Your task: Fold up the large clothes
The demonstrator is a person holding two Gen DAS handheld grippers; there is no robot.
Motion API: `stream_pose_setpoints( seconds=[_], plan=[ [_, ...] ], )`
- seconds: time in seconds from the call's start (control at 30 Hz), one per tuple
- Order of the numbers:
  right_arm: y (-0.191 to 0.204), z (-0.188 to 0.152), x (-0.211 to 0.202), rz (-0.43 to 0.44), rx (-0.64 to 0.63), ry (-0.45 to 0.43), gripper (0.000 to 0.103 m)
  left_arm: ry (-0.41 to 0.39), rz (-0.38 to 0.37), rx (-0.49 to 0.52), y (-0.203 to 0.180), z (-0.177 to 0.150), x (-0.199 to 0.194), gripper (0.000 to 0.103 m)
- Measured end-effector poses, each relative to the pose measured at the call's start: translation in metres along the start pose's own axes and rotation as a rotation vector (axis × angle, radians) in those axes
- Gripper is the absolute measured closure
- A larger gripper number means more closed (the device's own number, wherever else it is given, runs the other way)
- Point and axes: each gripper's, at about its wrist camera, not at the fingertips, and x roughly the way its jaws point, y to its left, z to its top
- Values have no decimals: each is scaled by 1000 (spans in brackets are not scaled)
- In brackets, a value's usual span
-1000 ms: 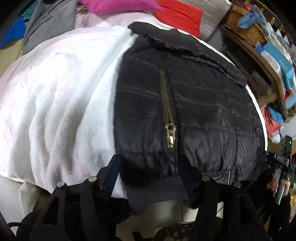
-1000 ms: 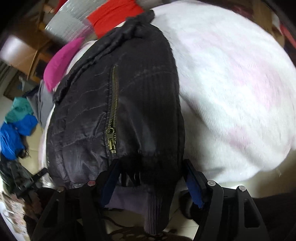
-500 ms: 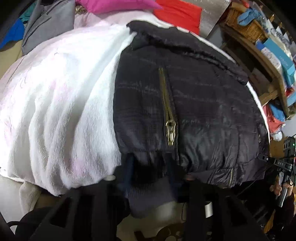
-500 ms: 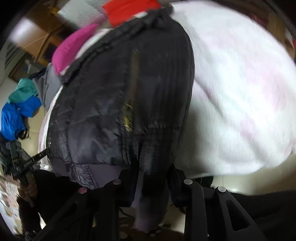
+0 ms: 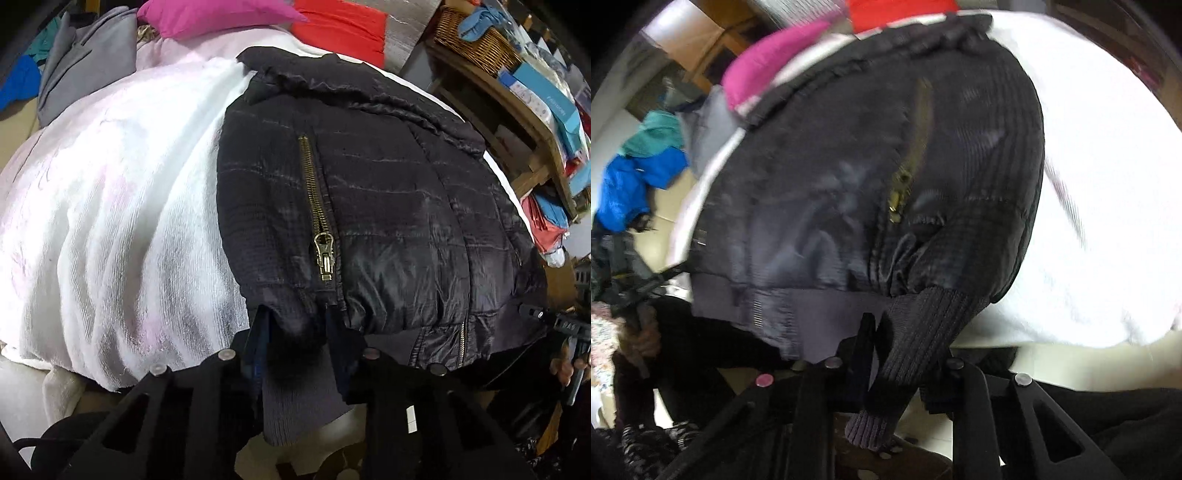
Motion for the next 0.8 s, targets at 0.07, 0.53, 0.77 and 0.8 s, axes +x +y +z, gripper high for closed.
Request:
stream_pose_setpoints(
  seconds=[0.07, 0.53, 0.77, 0.8],
  plan=[
    [-6, -1, 4, 18, 19, 12, 78, 31, 33, -2, 0, -1, 7, 63],
    [20, 19, -38, 104, -41, -119, 84, -92, -137, 12, -6, 9, -35, 84],
    [15, 17, -20, 147, -11, -96, 81, 58, -13, 4, 0, 2, -1, 76],
    [11, 15, -8, 139, 7, -67, 81, 78, 10, -1, 0, 3, 4, 70]
  ],
)
